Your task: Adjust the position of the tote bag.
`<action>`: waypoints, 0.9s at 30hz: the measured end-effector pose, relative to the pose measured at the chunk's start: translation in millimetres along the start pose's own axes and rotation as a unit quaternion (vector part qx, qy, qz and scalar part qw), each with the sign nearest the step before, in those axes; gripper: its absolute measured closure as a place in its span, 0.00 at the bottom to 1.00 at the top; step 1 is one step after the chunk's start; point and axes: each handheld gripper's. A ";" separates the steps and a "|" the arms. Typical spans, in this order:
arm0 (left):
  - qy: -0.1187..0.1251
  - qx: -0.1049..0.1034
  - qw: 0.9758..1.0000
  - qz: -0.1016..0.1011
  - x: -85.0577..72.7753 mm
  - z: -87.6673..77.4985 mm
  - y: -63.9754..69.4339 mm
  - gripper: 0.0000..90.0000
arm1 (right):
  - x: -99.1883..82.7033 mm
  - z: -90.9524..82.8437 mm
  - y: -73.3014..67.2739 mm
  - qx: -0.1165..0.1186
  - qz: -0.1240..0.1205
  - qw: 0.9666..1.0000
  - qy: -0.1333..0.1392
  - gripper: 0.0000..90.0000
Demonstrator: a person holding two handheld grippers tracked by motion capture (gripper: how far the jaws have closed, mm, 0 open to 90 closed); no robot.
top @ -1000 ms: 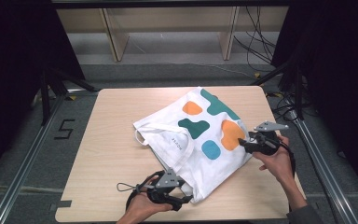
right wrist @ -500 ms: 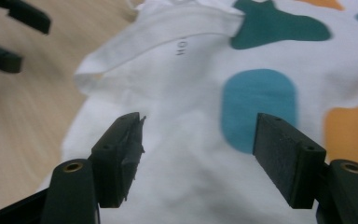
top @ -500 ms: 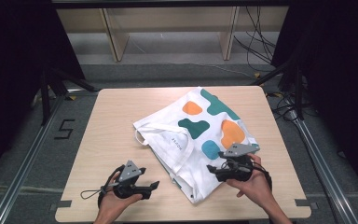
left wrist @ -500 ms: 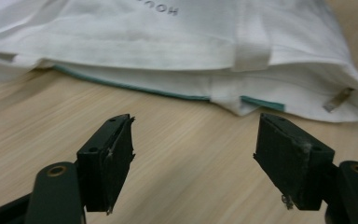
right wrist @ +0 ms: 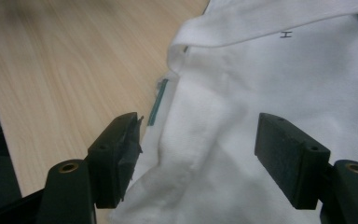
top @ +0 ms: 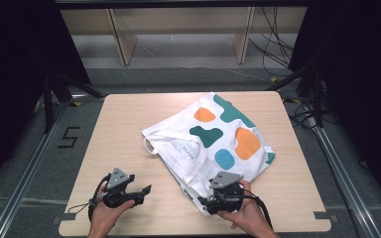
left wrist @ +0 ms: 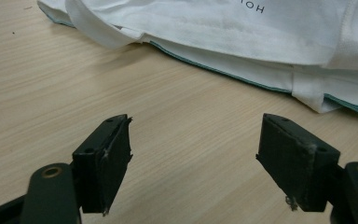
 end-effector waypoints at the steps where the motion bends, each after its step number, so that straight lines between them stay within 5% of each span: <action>1: 0.006 0.002 1.000 -0.008 0.0 2.1 3.0 0.27 | -0.2 4.0 -4.6 -0.004 -0.003 1.000 -0.009 0.35; 5: 0.003 -0.001 1.000 0.000 0.0 3.1 3.5 0.27 | -1.3 13.9 -9.0 -0.020 -0.020 0.999 -0.041 0.44; 10: 0.001 0.003 1.000 -0.003 -0.2 3.3 3.4 0.27 | -5.3 13.0 -8.6 -0.028 -0.055 0.997 -0.047 0.61; 11: -0.019 0.006 1.000 0.020 -0.2 0.9 1.2 0.27 | -9.4 5.8 -6.6 -0.030 -0.057 0.997 -0.046 0.74; 18: -0.015 0.013 0.999 0.025 0.1 0.8 1.1 0.27 | -31.5 -23.0 15.6 -0.054 -0.060 0.995 -0.053 0.93; 22: -0.016 0.029 0.999 0.034 0.4 1.0 0.6 0.27 | -48.7 -46.2 26.5 -0.075 -0.070 0.993 -0.054 0.95; 26: -0.030 0.049 0.998 0.041 1.1 2.8 -1.2 0.27 | -66.1 -68.5 39.4 -0.090 -0.040 0.994 -0.044 0.95; 27: -0.024 0.056 0.998 0.029 1.1 6.1 0.1 0.28 | -69.6 -73.3 44.2 -0.094 -0.038 0.994 -0.039 0.95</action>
Point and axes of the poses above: each handheld gripper's, and its own axes: z roughly forward along the jaws, x roughly out of its top, y roughly to its right, and after that the axes turned 2 degrees about z, right-handed
